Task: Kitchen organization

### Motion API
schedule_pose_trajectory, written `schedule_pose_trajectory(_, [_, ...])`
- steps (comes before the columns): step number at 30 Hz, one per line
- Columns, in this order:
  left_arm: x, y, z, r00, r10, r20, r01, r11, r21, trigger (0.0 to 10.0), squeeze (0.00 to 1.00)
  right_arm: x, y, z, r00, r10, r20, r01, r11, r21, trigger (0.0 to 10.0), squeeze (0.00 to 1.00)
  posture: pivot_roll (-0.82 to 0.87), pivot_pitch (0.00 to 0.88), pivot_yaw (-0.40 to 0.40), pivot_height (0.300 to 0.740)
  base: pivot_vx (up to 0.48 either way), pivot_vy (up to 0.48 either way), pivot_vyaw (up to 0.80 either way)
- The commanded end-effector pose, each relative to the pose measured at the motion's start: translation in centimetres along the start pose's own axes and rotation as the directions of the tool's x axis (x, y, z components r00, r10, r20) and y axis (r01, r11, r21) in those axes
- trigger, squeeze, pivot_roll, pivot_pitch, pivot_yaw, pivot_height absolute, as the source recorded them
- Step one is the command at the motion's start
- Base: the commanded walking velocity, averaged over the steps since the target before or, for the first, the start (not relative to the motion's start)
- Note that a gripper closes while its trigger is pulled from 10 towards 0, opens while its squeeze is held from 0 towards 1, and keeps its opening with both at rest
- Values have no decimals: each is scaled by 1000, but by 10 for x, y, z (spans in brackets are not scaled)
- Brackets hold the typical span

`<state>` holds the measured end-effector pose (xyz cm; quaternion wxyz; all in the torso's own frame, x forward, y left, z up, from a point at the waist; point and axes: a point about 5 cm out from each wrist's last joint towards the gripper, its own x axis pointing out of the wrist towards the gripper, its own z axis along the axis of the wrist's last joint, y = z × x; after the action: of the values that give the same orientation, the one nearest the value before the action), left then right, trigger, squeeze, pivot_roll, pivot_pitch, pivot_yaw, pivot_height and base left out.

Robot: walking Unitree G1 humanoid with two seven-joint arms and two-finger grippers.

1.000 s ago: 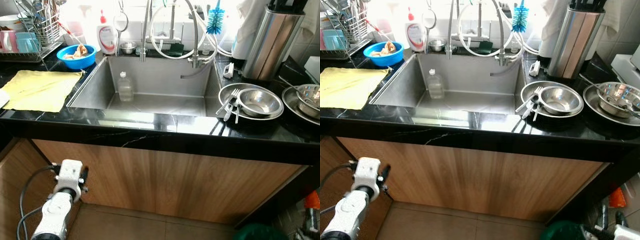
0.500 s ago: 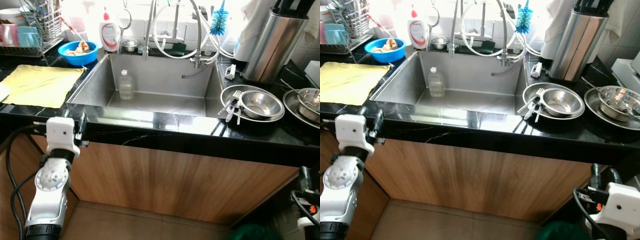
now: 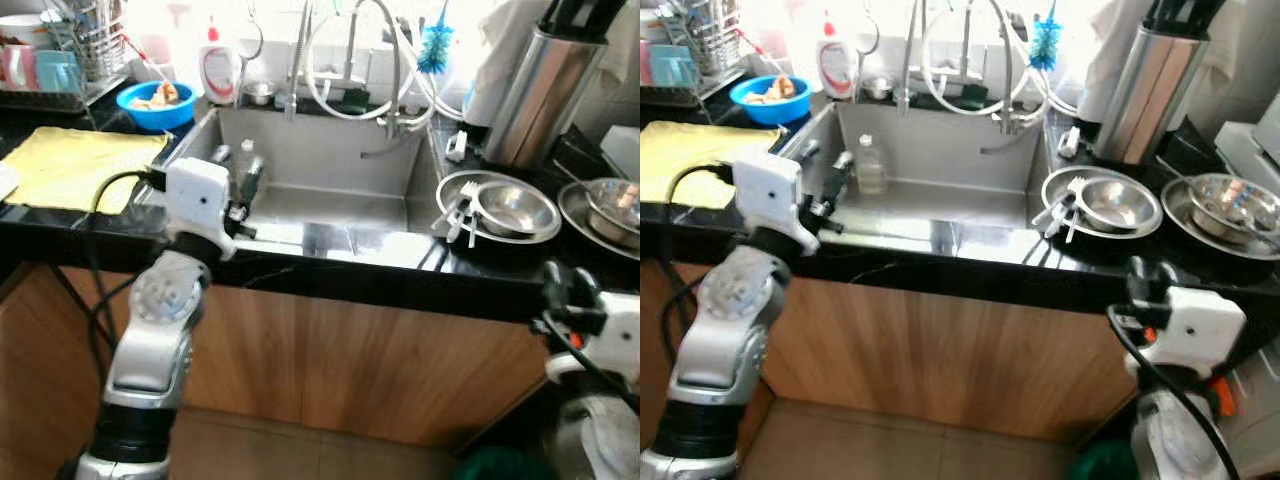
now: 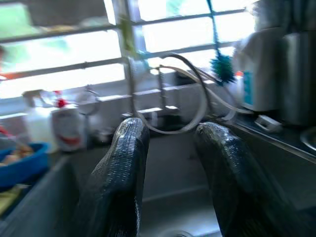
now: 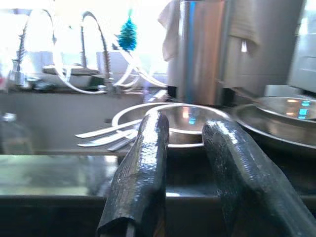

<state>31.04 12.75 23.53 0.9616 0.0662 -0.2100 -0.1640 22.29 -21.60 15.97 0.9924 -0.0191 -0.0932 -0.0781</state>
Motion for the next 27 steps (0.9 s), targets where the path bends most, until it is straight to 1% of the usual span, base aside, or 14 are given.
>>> schedule_pose_trajectory(1, [5, -4, -7, 999, -39, -30, 38, 999, -33, 10000, 0, 3, 8, -7, 999, 32, -25, -32, 999, 18, 10000, 0, 62, 0, 2, 740, 0, 0, 0])
schedule_pose_trajectory(2, [8, -7, -11, 997, -60, -45, 58, 997, -43, 10000, 0, 5, 13, -8, 998, 55, -31, -54, 998, 14, 10000, 0, 62, 0, 6, 740, 0, 0, 0])
schedule_pose_trajectory(3, [8, -7, -11, 997, -60, -45, 58, 997, -43, 10000, 0, 5, 13, -8, 998, 55, -31, -54, 998, 14, 10000, 0, 62, 0, 6, 740, 0, 0, 0])
schedule_pose_trajectory(4, [11, -13, -24, 992, -94, -88, 88, 993, -73, 10000, 0, 3, 15, -7, 999, 43, -22, -43, 998, 34, 10000, 0, 41, 0, 44, 740, 0, 0, 0])
schedule_pose_trajectory(5, [11, -13, -24, 992, -94, -88, 88, 993, -73, 10000, 0, 3, 15, -7, 999, 43, -22, -43, 998, 34, 10000, 0, 41, 0, 44, 740, 0, 0, 0])
schedule_pose_trajectory(8, [8, -22, -44, 981, -129, -147, 116, 989, -91, 10000, 0, -3, 9, -11, 999, -17, -29, 18, 999, 28, 10000, 0, -14, 0, 63, 740, 0, 0, 0])
schedule_pose_trajectory(10, [7, -23, -48, 979, -129, -158, 116, 989, -92, 10000, 0, -5, 8, -13, 999, -33, -34, 33, 999, 23, 10000, 0, -14, 0, 63, 740, 0, 0, 0])
schedule_pose_trajectory(13, [8, -28, -61, 974, -127, -189, 104, 986, -130, 10000, 0, -9, 3, -15, 998, -54, -38, 55, 998, 22, 10000, 0, -85, 0, 60, 740, 0, 0, 0])
schedule_pose_trajectory(15, [8, -28, -61, 974, -127, -189, 104, 986, -130, 10000, 0, -9, 3, -15, 998, -54, -38, 55, 998, 22, 10000, 0, -85, 0, 60, 740, 0, 0, 0])
schedule_pose_trajectory(17, [10, -34, -67, 971, -130, -199, 102, 984, -147, 10000, 0, -10, -3, -16, 998, -52, -39, 52, 999, -3, 10000, 0, -91, 0, 70, 740, 0, 0, 0])
schedule_pose_trajectory(22, [10, -38, -70, 971, -135, -198, 105, 982, -154, 10000, 0, -12, -12, -15, 997, -67, -33, 65, 997, -41, 10000, 0, -77, 0, 66, 740, 0, 0, 0])
schedule_pose_trajectory(24, [8, -38, -72, 971, -133, -196, 104, 983, -152, 10000, 0, -13, -13, -13, 997, -69, -24, 67, 996, -55, 10000, 0, -64, 0, 56, 740, 0, 0, 575])
schedule_pose_trajectory(26, [4, -35, -73, 975, -121, -187, 96, 986, -137, 10000, 0, -16, -14, -18, 997, -56, -47, 54, 997, -47, 10000, 0, -32, 0, 27, 740, 0, 0, 800])
schedule_pose_trajectory(27, [4, -35, -74, 976, -118, -185, 94, 986, -136, 10000, 0, -16, -14, -19, 997, -54, -51, 52, 998, -45, 10000, 0, -32, 0, 27, 740, 0, 0, 800])
